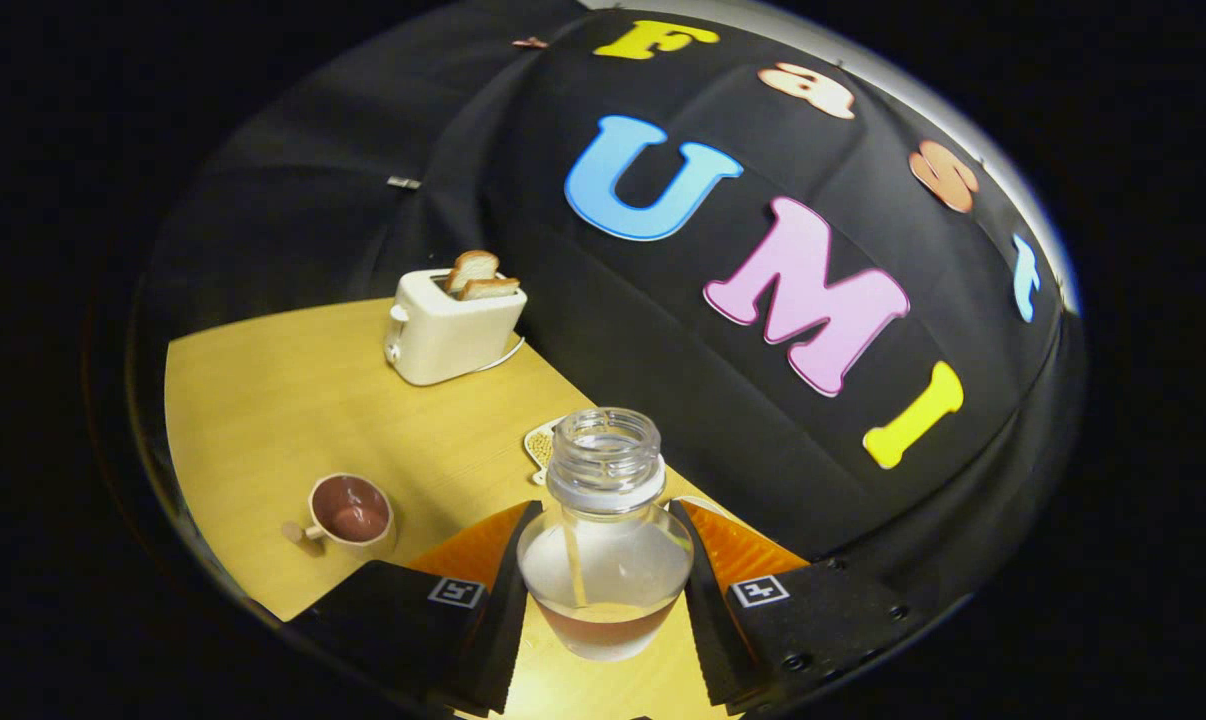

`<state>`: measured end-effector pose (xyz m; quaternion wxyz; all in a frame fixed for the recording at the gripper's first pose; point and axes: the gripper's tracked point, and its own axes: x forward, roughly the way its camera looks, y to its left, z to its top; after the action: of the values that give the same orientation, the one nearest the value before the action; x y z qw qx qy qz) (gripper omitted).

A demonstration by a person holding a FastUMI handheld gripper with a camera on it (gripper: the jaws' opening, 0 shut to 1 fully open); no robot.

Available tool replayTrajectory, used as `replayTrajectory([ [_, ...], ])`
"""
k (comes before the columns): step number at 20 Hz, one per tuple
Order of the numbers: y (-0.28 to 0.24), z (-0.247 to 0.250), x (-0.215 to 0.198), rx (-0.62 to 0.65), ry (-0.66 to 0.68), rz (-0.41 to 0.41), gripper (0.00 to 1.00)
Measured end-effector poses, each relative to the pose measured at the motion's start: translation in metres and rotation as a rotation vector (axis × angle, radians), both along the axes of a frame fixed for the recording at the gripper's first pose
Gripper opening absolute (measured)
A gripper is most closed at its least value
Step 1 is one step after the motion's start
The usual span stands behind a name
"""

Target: Take the bottle from table, then pour the juice into the cup, finally place the bottle on the coaster

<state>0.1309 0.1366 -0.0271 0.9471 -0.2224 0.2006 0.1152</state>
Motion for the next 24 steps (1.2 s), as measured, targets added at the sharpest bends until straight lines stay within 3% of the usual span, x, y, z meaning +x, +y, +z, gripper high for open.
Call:
replayTrajectory([
  [5, -0.010, -0.017, 0.020, 0.290, 0.005, -0.035, 0.74],
  [11, -0.012, -0.070, 0.052, 0.456, -0.002, -0.027, 0.74],
  [20, -0.009, -0.137, 0.103, 0.495, -0.015, -0.010, 0.75],
  [24, -0.010, -0.145, 0.110, 0.431, -0.056, 0.017, 0.75],
])
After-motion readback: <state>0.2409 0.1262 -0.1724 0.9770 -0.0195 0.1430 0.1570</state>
